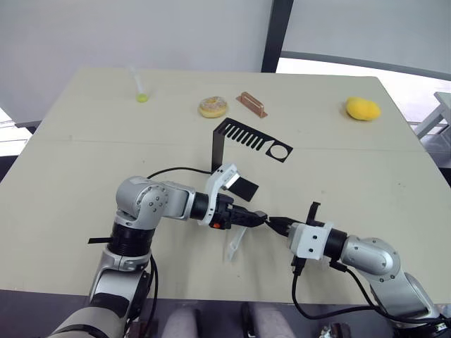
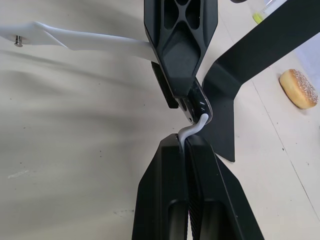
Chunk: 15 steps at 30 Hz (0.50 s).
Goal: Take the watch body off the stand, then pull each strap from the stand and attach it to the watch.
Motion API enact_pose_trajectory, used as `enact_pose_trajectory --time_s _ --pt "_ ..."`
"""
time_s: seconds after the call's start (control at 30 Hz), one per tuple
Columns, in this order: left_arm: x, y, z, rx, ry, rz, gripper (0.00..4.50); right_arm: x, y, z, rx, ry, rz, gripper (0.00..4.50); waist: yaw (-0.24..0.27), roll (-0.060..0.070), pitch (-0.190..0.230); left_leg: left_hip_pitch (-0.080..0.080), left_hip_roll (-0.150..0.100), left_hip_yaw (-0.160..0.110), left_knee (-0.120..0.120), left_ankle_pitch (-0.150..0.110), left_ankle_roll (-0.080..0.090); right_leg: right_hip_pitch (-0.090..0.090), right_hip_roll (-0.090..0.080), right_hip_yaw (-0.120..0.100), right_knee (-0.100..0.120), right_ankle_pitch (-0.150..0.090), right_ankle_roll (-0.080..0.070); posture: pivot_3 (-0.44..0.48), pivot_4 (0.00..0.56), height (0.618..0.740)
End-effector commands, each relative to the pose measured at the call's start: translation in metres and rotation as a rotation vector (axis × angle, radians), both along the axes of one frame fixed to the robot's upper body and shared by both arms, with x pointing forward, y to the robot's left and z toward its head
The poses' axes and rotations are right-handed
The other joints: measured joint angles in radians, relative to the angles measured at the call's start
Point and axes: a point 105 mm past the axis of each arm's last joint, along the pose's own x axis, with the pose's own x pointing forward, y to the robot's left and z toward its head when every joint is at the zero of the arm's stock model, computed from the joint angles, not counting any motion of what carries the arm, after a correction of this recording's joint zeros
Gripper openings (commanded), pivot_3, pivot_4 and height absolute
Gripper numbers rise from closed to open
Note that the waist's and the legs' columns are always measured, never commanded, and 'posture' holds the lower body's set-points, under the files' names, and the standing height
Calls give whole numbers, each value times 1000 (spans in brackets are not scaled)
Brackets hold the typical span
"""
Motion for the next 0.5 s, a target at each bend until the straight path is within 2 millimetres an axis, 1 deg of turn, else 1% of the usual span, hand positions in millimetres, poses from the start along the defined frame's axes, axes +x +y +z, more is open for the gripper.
enact_pose_trajectory --time_s 0.03,0.07,0.17,0.2,0.33,0.4,0.43,0.5 --pt "-18 -17 7 -47 -6 -125 1591 -8 17 19 73 -51 76 0 0 0 0 0 0 0 0 0 0 0 0 0 0 0 0 0 150 740" --pt "-18 -16 8 -48 -9 -122 1591 -9 16 20 89 -40 71 0 0 0 0 0 0 0 0 0 0 0 0 0 0 0 0 0 150 740" --pt "-14 -10 9 -45 -23 -108 1591 -14 10 16 73 -2 67 936 0 0 0 0 0 0 0 0 0 0 0 0 0 0 0 0 150 740" --pt "-13 -5 9 -38 -31 -102 1591 -16 4 15 58 -1 61 1310 0 0 0 0 0 0 0 0 0 0 0 0 0 0 0 0 150 740" --pt "-5 18 8 1 -60 -72 1591 -25 -17 16 44 20 32 3256 -2 0 1 0 0 0 0 0 0 0 0 0 -1 0 0 0 150 740" --pt "-3 28 17 -43 -107 -87 1591 -36 -26 19 70 50 31 4271 -1 0 1 0 0 0 -1 0 0 0 0 0 -1 0 0 0 150 740" --pt "-3 31 20 -61 -127 -96 1591 -39 -29 20 82 59 33 4450 -1 0 1 0 0 0 -1 0 0 0 0 0 -1 0 0 0 150 740" --pt "-6 38 25 -98 -178 -127 1591 -46 -33 25 127 77 29 4450 -1 1 1 0 0 0 -1 0 0 0 0 0 -1 0 0 0 150 740"
